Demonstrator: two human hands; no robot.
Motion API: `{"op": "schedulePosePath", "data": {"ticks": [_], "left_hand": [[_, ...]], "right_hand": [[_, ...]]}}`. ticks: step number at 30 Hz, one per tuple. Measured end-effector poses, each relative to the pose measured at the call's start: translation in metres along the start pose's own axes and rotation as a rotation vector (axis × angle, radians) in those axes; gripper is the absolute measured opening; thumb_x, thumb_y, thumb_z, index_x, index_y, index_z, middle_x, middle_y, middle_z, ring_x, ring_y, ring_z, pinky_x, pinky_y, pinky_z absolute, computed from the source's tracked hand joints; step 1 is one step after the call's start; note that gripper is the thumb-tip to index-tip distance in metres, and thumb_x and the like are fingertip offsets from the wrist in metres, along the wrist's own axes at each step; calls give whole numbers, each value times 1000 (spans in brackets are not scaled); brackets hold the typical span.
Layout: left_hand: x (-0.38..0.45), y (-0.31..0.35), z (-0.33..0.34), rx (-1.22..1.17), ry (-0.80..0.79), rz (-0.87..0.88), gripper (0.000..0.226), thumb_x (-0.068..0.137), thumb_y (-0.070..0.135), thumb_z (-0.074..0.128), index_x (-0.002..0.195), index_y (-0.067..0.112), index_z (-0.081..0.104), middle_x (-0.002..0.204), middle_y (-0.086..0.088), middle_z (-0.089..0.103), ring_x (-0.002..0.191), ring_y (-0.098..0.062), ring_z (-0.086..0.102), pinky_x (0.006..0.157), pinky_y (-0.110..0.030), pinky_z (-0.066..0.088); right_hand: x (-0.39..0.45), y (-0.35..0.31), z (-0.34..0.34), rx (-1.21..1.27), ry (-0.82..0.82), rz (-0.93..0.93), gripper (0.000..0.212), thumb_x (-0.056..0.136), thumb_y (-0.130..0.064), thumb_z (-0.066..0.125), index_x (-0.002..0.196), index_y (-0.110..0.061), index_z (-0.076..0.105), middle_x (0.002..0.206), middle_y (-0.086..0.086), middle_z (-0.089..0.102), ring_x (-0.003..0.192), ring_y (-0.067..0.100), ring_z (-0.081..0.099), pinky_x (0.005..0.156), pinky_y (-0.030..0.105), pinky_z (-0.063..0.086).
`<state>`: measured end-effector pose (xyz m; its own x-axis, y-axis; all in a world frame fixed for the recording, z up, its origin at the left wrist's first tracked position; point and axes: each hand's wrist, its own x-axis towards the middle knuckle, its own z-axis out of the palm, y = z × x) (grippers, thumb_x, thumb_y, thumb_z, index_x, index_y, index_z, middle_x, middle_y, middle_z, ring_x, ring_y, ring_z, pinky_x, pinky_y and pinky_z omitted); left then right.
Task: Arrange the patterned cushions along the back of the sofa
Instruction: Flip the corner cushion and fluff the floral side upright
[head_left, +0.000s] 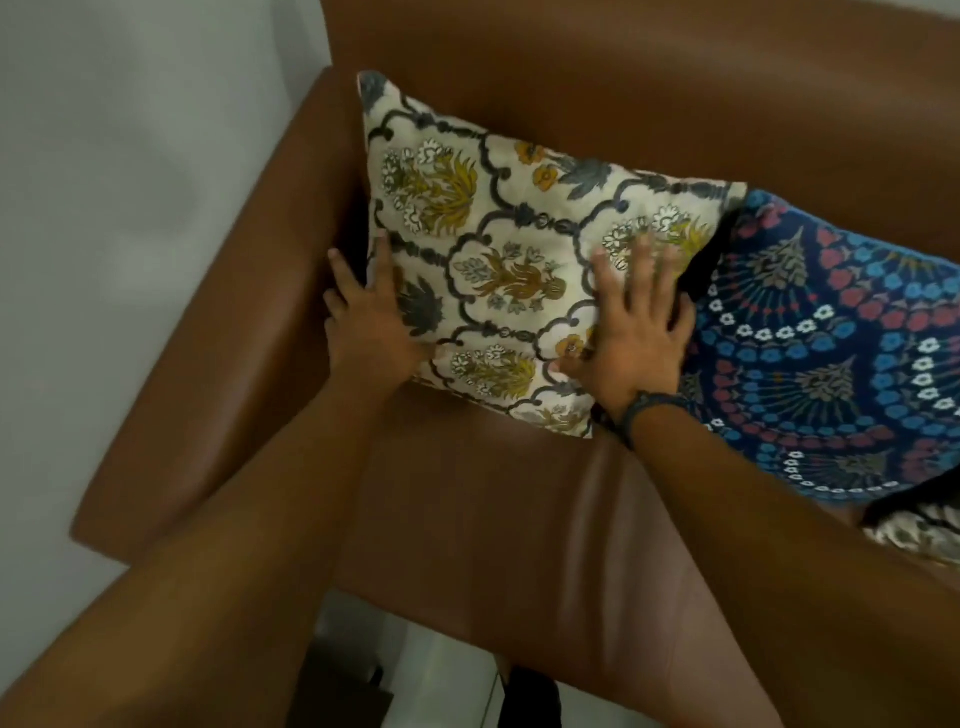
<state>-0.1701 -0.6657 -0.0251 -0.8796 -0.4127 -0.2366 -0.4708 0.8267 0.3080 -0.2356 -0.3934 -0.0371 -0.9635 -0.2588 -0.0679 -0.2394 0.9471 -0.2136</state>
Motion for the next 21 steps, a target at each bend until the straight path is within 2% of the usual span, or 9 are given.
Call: {"op": "schedulePosePath", "data": {"ticks": [2,6,8,10,12,15,17,19,21], "left_hand": [[-4,-11,-6,30,16,-2,147,63,58,90,164,36,-15,170,-26,-15,153,-56,9,112,-74,27],[-11,20,-3,206,152,534,133,69,57,88,165,36,-3,172,-23,-5,156,-50,0,113,-77,21],[-4,39,1,241,174,616,129,66,63,84,166,37,6,173,-22,-5,157,-50,1,111,-78,24],[7,41,0,126,145,442,131,61,81,72,166,39,4,172,-22,-12,155,-53,0,109,-79,25],[19,32,-1,-105,76,200,151,50,69,89,165,42,-5,171,-24,-16,154,-54,3,107,-79,27],[26,20,-4,-250,-3,96,163,46,54,100,161,46,-15,169,-28,2,150,-53,23,107,-77,32],[19,18,-6,-319,20,88,161,48,48,101,161,47,-14,161,-28,21,141,-51,36,105,-73,37],[7,16,-5,-422,90,56,155,52,42,101,161,48,-10,151,-25,31,134,-46,43,105,-69,41],[-7,6,-7,-532,199,-7,151,55,42,100,162,46,-7,145,-22,34,130,-43,47,107,-60,43]], "right_hand": [[-21,12,0,156,88,149,139,65,-59,93,169,-35,4,177,15,-6,162,43,0,122,70,19],[-38,-20,11,95,138,-141,138,60,-60,95,167,-38,11,177,12,-3,162,43,-2,119,69,15],[-30,-33,17,60,144,-126,138,58,-57,97,166,-38,13,177,12,-3,161,45,-2,118,70,23],[-19,-28,25,249,132,173,141,58,-53,99,165,-42,8,177,16,-4,160,49,5,114,67,35],[-11,-17,32,568,117,344,146,61,-40,102,166,-45,0,177,15,-2,159,43,17,111,53,44],[-2,-17,38,753,65,280,149,63,-24,103,166,-43,-4,176,5,14,156,27,26,110,31,37],[-1,-25,34,727,75,240,145,65,-19,102,167,-41,0,171,7,21,149,21,28,105,25,35],[-3,-31,24,666,93,165,138,70,-13,99,167,-36,3,164,10,28,137,15,32,100,26,41],[2,-47,1,584,117,48,133,72,-7,95,166,-39,6,154,12,35,130,21,40,98,37,53]]}}
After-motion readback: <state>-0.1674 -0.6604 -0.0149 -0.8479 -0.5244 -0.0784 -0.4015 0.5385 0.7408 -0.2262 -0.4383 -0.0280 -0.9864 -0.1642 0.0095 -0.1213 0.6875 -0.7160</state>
